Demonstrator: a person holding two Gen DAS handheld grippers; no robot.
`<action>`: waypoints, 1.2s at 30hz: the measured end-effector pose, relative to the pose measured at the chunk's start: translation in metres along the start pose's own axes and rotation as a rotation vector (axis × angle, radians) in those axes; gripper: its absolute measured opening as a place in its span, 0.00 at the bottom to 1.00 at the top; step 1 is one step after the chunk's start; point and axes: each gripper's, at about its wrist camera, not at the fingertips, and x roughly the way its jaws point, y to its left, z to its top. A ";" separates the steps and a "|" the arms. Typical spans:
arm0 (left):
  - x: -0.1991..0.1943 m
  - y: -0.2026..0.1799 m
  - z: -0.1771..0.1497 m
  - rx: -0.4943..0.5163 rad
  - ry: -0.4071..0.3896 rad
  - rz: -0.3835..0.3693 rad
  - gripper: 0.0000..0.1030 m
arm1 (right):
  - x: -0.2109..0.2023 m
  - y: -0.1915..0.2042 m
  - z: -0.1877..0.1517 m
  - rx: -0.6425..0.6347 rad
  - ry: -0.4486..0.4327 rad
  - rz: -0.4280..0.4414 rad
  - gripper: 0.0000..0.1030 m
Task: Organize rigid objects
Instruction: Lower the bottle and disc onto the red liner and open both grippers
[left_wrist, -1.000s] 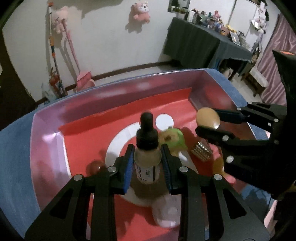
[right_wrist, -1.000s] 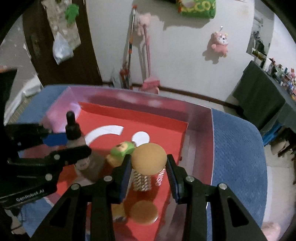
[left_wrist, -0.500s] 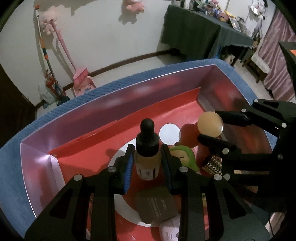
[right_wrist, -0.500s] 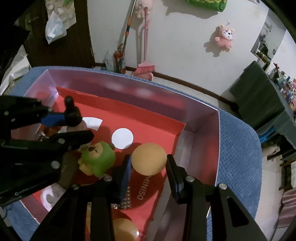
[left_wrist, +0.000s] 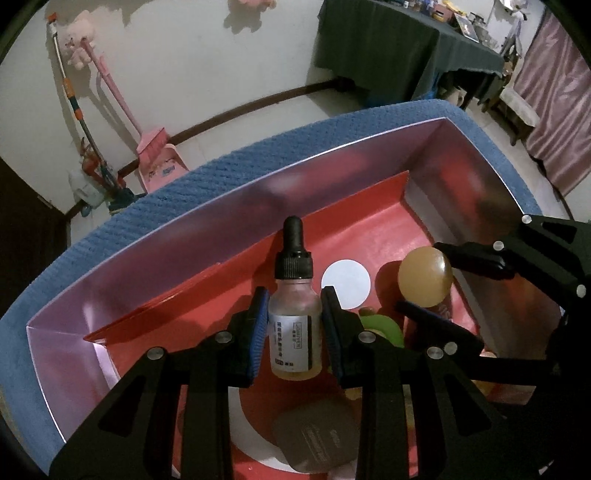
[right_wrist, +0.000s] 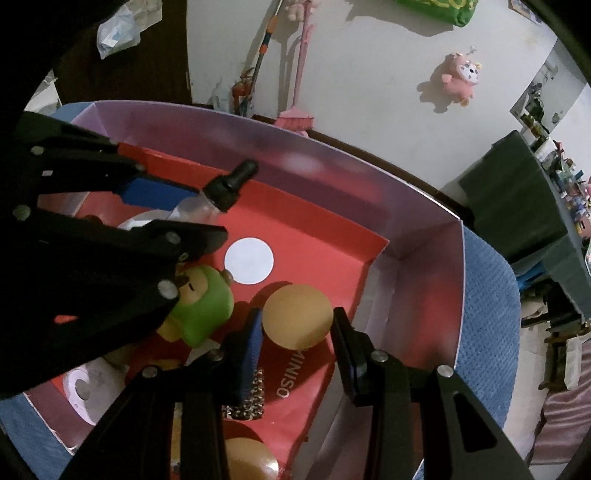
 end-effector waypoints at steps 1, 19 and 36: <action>0.000 0.000 0.000 0.002 0.002 -0.002 0.26 | 0.000 0.000 0.000 -0.002 0.001 -0.001 0.39; -0.002 0.003 0.001 -0.004 0.002 -0.016 0.27 | 0.003 0.001 -0.001 0.001 0.015 0.000 0.39; -0.019 0.003 -0.006 -0.037 -0.048 -0.022 0.27 | -0.010 -0.001 -0.004 0.003 -0.011 -0.016 0.54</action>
